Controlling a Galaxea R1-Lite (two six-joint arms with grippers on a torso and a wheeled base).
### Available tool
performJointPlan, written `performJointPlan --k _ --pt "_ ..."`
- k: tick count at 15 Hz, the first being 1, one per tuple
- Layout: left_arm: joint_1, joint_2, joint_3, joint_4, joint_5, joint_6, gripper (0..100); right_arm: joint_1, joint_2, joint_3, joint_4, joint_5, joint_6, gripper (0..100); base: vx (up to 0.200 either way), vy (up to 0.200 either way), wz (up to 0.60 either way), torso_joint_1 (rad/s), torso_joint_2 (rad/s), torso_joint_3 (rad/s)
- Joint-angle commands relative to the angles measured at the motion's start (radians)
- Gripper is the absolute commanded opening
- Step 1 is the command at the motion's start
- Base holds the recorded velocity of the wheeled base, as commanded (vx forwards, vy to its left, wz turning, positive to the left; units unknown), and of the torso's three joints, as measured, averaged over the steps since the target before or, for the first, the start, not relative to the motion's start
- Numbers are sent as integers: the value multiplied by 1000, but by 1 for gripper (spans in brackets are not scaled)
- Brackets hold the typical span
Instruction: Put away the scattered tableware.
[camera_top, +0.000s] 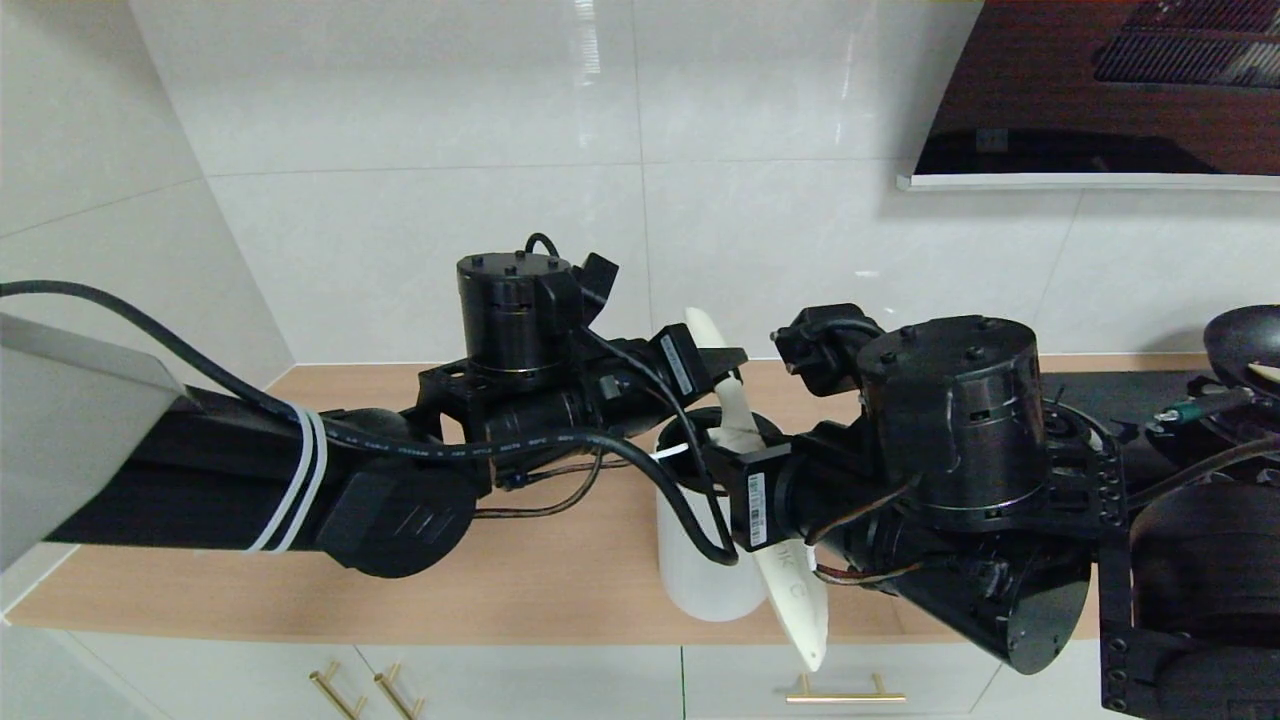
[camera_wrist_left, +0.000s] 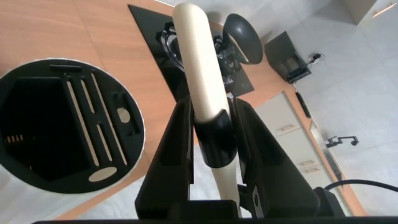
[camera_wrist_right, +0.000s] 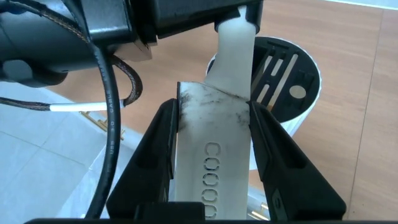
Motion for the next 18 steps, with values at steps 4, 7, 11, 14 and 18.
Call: performJointPlan --k 4,7,11,14,18 --pt "0 -1 0 1 0 -2 0 2 -3 6 -1 0 0 100 0 0 0 0 0 0" --pt "14 -34 -2 1 6 0 0 0 -43 15 0 -2 -3 100 0 0 0 0 0 0" --pt "113 -138 -2 2 6 7 0 -56 -224 52 16 1 -72 100 0 0 0 0 0 0" --pt "167 -188 -2 -1 6 85 0 -125 -301 49 63 3 -110 100 0 0 0 0 0 0" --pt "172 -241 9 -2 40 188 0 -150 -303 48 71 3 -110 100 0 0 0 0 0 0"
